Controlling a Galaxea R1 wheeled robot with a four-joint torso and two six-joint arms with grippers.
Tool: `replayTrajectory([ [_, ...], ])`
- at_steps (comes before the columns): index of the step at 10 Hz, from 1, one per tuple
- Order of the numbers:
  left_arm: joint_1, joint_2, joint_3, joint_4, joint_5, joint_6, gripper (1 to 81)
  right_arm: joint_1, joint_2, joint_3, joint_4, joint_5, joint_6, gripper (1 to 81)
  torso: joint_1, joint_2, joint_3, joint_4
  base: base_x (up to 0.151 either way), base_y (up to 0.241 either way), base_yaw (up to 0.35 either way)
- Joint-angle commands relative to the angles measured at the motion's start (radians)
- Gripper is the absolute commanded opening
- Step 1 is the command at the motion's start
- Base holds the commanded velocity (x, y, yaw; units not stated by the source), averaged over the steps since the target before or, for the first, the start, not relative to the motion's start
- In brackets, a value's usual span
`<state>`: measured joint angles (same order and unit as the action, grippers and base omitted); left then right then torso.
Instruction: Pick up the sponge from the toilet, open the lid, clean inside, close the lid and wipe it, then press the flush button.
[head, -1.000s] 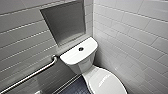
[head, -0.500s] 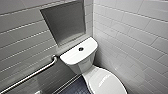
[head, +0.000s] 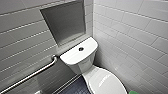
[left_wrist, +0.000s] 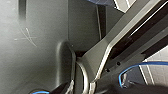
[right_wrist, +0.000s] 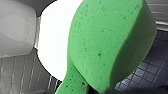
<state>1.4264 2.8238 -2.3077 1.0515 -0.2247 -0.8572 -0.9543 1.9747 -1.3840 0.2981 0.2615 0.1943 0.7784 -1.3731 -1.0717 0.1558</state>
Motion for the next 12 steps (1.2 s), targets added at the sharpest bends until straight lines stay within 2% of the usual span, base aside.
replayTrajectory([
  [1,0.003,-0.010,0.008,0.019,0.033,0.007,81.1,0.199,0.003,-0.050,-0.003,-0.254,-0.012,1.0,0.000,0.000,0.000,0.000,0.000,0.000,0.000],
  [5,0.003,-0.012,0.010,0.018,0.034,0.007,81.1,0.347,0.152,-0.113,-0.004,-0.381,-0.010,1.0,0.000,0.000,0.000,0.000,0.000,0.000,0.000],
  [7,-0.002,-0.010,0.010,0.018,0.034,0.007,81.1,0.384,0.204,-0.139,0.000,-0.389,-0.010,1.0,0.000,0.000,0.000,0.000,0.000,0.000,0.000],
  [12,-0.002,-0.010,0.010,0.018,0.037,0.007,81.1,0.508,0.550,-0.487,-0.002,-0.582,-0.003,1.0,0.000,0.000,0.000,0.000,0.000,0.000,0.000],
])
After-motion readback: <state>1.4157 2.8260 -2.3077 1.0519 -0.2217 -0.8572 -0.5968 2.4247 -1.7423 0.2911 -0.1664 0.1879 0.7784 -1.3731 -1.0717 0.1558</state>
